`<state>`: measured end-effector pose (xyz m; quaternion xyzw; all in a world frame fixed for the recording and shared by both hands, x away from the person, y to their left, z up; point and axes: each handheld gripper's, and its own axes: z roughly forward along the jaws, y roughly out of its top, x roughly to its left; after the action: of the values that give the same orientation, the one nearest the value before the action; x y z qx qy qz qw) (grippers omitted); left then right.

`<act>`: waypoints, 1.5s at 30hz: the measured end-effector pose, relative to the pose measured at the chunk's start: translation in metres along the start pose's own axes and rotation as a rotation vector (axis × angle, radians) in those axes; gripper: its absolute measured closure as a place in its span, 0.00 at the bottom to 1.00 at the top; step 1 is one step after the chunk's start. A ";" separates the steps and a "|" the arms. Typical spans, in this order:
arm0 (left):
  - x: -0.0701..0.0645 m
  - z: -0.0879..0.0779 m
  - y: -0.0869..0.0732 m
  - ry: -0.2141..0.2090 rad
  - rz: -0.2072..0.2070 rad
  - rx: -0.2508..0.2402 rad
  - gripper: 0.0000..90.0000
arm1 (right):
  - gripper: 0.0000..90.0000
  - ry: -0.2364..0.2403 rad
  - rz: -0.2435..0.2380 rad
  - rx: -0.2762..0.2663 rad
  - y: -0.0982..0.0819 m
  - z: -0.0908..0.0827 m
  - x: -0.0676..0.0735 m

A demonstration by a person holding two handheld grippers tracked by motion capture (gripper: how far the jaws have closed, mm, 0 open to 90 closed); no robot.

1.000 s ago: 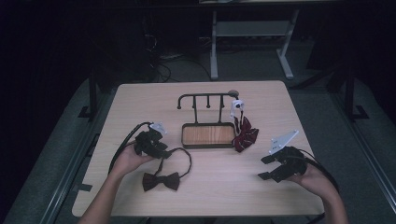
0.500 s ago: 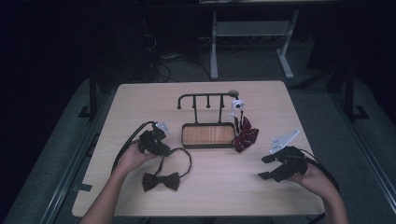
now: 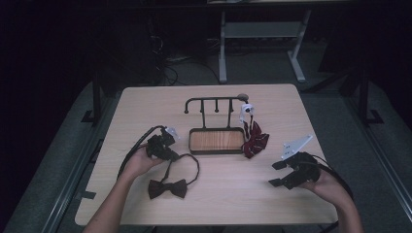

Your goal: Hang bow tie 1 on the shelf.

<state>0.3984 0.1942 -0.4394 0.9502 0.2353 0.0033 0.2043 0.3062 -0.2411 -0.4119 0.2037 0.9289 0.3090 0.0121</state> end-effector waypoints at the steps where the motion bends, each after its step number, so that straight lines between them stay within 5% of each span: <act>1: 0.000 0.000 0.000 0.001 0.003 0.007 0.95 | 0.39 0.000 -0.001 -0.001 0.000 0.000 0.000; 45: -0.007 -0.035 -0.011 -0.051 0.025 -0.006 0.99 | 0.37 -0.009 0.002 0.012 0.000 0.004 0.001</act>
<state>0.3834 0.2134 -0.4107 0.9522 0.2179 -0.0177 0.2132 0.3055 -0.2384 -0.4149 0.2063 0.9305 0.3024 0.0145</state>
